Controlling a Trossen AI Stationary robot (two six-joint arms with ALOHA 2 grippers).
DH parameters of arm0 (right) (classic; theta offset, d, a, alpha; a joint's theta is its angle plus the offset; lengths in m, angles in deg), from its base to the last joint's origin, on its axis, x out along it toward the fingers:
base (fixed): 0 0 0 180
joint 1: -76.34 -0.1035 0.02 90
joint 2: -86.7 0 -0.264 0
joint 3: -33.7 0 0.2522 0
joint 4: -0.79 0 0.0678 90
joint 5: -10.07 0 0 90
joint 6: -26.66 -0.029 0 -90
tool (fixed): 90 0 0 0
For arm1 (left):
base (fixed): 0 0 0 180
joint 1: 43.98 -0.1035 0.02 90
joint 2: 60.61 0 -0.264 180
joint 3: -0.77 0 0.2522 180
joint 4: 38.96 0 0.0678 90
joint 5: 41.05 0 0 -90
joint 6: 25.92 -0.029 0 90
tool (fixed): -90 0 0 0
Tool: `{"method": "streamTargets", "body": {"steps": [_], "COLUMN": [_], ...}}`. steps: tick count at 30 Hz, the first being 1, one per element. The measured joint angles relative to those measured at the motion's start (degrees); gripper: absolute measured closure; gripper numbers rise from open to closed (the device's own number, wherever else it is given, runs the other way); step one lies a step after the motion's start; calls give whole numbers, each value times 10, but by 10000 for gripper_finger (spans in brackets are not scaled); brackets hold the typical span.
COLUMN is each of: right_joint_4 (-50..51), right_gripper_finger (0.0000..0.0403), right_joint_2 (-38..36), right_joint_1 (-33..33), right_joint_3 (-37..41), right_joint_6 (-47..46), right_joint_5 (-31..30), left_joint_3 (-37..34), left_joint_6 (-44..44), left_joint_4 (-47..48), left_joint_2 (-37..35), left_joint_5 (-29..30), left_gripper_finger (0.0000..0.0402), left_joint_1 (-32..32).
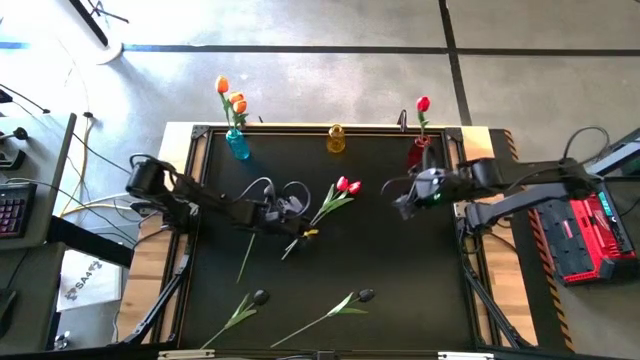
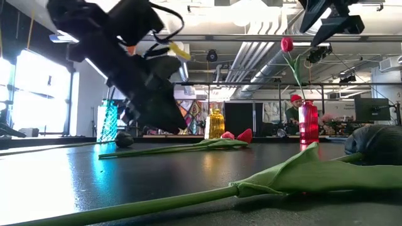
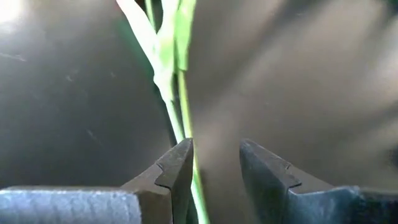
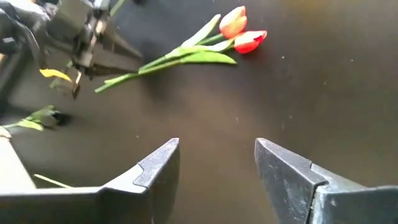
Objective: Sort flowers into vase by color
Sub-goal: Put the left red flower into the red vase
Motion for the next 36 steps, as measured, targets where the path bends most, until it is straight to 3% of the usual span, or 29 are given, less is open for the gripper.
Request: {"method": "streamTargets", "body": {"steps": [6, 20, 23, 28, 32, 36], "right_joint_4": [2, -9, -9, -9, -9, -9], "right_gripper_finger": [206, 206, 206, 206, 206, 206], "right_joint_2": [48, 110, 110, 113, 132, 163], "right_joint_1": [-53, -132, -146, -172, -190, -196], "right_joint_3": [0, 0, 0, 0, 0, 0], "right_joint_6": [-37, -132, -151, -190, -210, -213], "right_joint_5": [-31, -63, -86, -137, -173, -157], "left_joint_3": [52, 70, 70, 69, 68, 68], "left_joint_6": [-36, -47, -47, -45, -20, -16], "left_joint_4": [51, 50, 54, 57, 48, 29], "left_joint_2": [33, 87, 85, 85, 80, 59], "left_joint_5": [13, -49, -41, -39, -50, -63], "left_gripper_finger": [284, 288, 313, 389, 390, 398], "left_joint_1": [-28, -78, -77, -77, -75, -66]}}
